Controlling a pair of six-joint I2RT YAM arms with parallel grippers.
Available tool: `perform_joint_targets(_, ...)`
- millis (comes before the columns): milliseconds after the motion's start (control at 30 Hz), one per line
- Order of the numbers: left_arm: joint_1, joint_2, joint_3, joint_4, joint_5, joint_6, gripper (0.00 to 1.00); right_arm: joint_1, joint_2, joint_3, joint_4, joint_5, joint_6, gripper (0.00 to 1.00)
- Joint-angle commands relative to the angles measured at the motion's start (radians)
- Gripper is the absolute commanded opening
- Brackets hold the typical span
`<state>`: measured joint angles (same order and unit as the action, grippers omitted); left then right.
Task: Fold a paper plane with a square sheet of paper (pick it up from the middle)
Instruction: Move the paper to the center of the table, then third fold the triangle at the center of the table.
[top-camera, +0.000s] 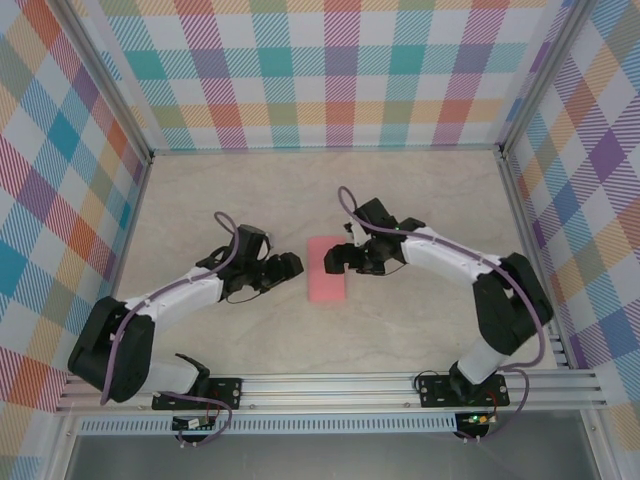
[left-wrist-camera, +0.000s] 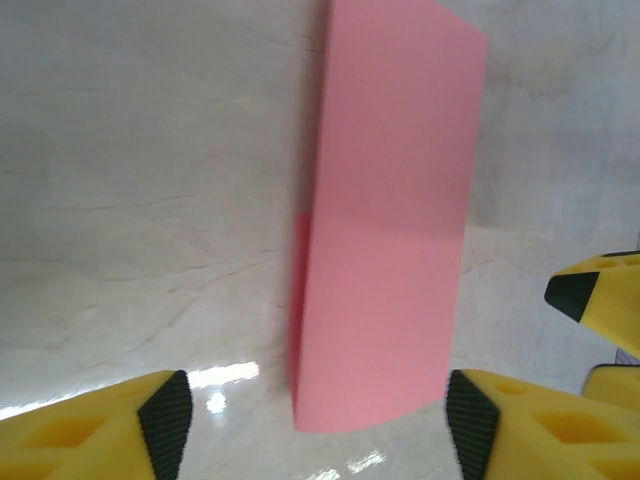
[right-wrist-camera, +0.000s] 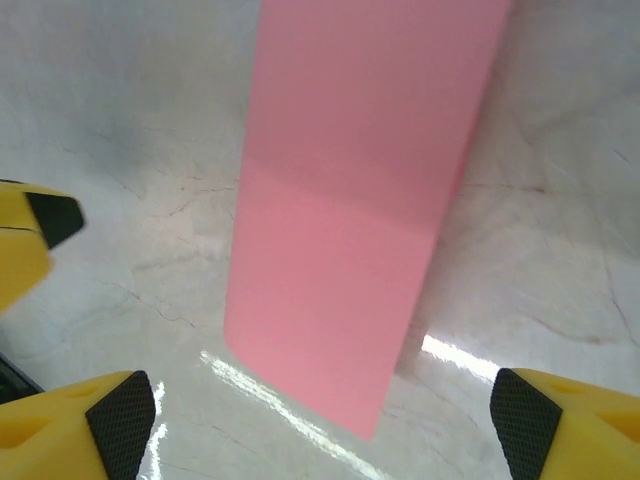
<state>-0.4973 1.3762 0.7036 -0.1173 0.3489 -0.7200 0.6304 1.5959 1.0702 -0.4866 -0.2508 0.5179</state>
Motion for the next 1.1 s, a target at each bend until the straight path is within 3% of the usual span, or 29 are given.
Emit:
perform_joint_targets(0, -0.03, 0.077, 0.065, 0.132, 0.044, -0.035, 0.62, 0.0, -0.06, -0.088, 0.075, 0.038, 0.248, 0.9)
perform_joint_targets(267, -0.04, 0.25, 0.157, 0.196, 0.074, -0.061, 0.5, -0.023, -0.078, -0.255, 0.32, -0.057, 0.45, 0.86)
perform_joint_targets(433, -0.04, 0.27, 0.161, 0.187, 0.061, -0.065, 0.49, -0.023, -0.006, -0.269, 0.432, -0.165, 0.469, 0.8)
perform_joint_targets(733, -0.04, 0.265, 0.157, 0.179, 0.053, -0.064, 0.48, -0.022, 0.076, -0.255, 0.454, -0.243, 0.457, 0.78)
perform_joint_targets(833, -0.04, 0.267, 0.157, 0.179, 0.056, -0.063, 0.48, -0.022, 0.087, -0.276, 0.503, -0.283, 0.477, 0.74)
perform_joint_targets(1067, -0.04, 0.285, 0.157, 0.206, 0.082, -0.07, 0.47, -0.022, 0.04, -0.349, 0.57, -0.254, 0.542, 0.47)
